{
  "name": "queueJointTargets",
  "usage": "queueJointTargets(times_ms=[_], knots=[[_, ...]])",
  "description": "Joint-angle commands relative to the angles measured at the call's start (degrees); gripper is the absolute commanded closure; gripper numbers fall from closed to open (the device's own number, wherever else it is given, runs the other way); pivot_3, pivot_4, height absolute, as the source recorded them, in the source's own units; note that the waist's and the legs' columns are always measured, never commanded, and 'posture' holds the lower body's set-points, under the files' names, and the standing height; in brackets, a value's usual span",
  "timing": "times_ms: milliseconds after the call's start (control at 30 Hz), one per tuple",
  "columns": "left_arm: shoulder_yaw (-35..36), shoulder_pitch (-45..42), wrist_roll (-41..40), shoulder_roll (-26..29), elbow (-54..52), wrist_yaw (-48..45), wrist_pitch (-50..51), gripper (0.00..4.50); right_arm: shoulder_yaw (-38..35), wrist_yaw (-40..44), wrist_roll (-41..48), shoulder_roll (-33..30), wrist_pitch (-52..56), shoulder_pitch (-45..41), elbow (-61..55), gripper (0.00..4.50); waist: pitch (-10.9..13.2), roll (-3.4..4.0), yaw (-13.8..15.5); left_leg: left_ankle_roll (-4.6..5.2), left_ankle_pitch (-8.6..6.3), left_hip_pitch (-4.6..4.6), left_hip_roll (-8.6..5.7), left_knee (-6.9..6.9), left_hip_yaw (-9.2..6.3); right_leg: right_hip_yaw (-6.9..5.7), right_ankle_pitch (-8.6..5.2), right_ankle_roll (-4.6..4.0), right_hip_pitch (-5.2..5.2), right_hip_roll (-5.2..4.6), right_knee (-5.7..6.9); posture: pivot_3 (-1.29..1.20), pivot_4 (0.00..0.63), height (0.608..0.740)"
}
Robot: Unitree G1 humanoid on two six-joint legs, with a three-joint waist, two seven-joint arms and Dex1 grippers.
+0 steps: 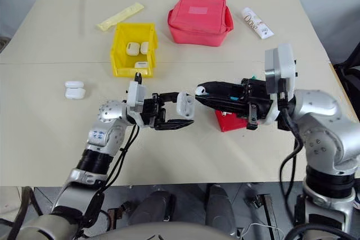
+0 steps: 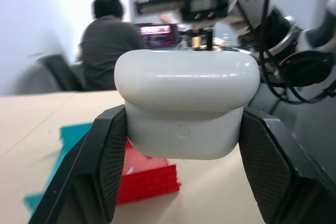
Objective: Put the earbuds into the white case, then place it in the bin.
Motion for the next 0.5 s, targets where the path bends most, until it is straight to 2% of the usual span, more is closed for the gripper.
queueJointTargets(times_ms=[33,500], knots=[[0.6,-2.3,-2.4,-1.3,-0.8,-2.7,0.0,1.71,1.7,-1.0,-0.3,2.0,-3.9,0.4,1.3,3.99,0.0,0.00,-0.1,0.00,0.00,0.00,0.01,0.00,0.00,0.00,0.00,0.00,0.00,0.02,0.00,0.00,0.150,0.740],[1.7,-2.4,-3.7,-0.9,-6.7,-1.4,6.3,1.71,8.7,0.3,-4.9,4.9,-12.4,2.0,8.1,3.99,0.0,0.00,-0.3,0.02,0.01,0.00,0.00,0.00,-0.01,0.01,0.00,0.00,-0.01,0.04,0.02,0.00,0.150,0.740]])
